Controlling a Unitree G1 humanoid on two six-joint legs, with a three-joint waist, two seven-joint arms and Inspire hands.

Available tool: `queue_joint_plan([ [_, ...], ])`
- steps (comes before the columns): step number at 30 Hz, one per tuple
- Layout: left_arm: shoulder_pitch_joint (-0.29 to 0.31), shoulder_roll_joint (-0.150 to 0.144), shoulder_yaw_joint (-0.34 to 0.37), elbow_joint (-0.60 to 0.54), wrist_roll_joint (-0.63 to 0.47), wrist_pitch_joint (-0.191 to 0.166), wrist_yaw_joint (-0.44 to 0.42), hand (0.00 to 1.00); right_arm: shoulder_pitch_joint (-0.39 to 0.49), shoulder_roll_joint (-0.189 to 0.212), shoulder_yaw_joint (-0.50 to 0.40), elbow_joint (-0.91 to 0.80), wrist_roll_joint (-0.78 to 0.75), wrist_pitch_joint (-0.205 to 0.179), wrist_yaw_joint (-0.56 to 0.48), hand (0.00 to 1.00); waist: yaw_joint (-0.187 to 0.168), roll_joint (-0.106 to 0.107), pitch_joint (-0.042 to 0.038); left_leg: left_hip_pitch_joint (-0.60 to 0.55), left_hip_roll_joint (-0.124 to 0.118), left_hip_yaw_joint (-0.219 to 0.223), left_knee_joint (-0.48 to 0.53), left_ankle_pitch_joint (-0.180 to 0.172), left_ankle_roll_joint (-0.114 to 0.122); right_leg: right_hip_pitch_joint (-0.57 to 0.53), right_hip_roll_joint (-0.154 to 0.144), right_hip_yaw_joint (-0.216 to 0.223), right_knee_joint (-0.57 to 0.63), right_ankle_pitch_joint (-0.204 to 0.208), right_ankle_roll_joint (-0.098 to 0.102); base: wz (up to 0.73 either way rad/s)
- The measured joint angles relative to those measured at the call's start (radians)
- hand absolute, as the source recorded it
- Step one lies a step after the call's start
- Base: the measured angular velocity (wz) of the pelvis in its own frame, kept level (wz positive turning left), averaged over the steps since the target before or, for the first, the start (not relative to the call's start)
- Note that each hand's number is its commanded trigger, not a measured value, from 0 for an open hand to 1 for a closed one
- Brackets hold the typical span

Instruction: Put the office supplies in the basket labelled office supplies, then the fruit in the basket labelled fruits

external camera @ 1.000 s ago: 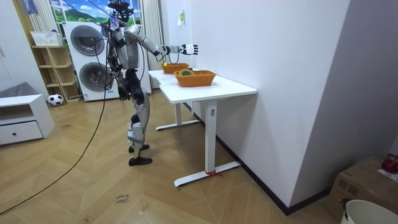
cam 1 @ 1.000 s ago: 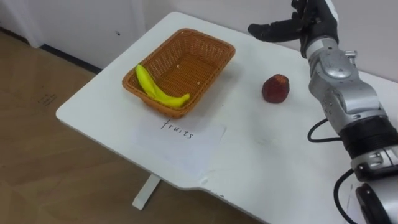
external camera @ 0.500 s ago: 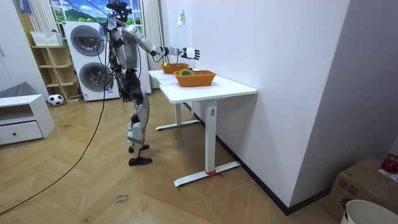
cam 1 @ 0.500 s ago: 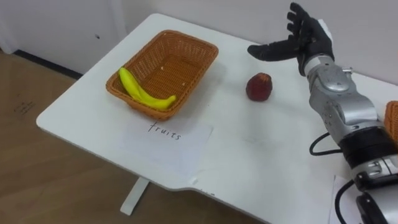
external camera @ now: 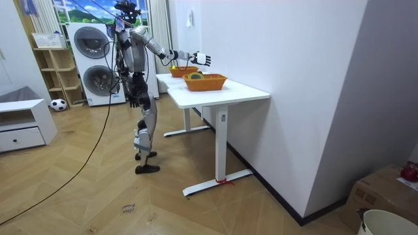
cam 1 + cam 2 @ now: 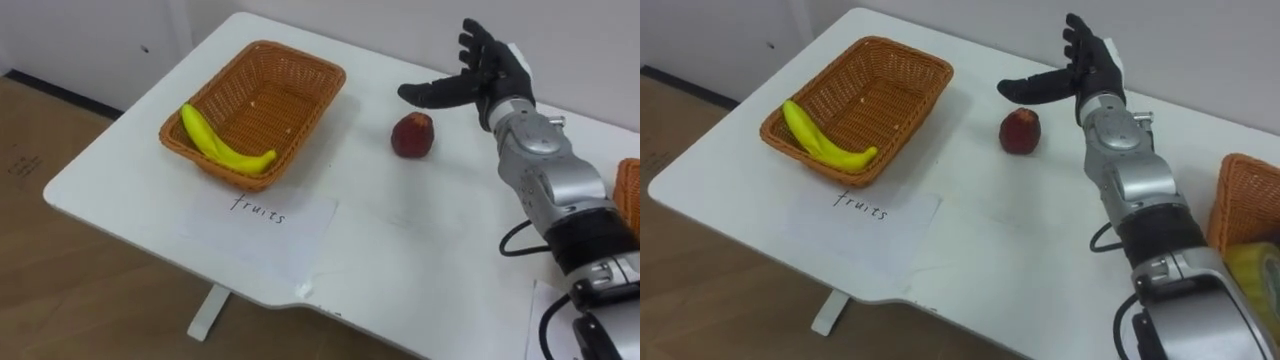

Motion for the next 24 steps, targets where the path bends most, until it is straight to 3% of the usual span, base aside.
queue_joint_plan([
  [15,0.004,0.007,-0.06,0.01,-0.003,-0.008,0.018,0.0,0.0,0.001,0.002,0.156,0.001,-0.009,0.006,0.0,0.021,0.009,0.0019,-0.046,-0.002,-0.009,0.003,0.002,-0.003,-0.034,0.004,-0.032,0.0,0.001,-0.002,0.03],
  [24,0.003,0.011,-0.066,0.01,-0.004,-0.029,0.018,0.0,-0.001,0.001,0.004,0.189,-0.002,-0.011,0.006,0.0,0.027,-0.005,0.0068,-0.067,-0.004,-0.01,0.005,0.003,-0.002,-0.048,-0.005,-0.047,0.0,0.001,-0.002,0.05],
])
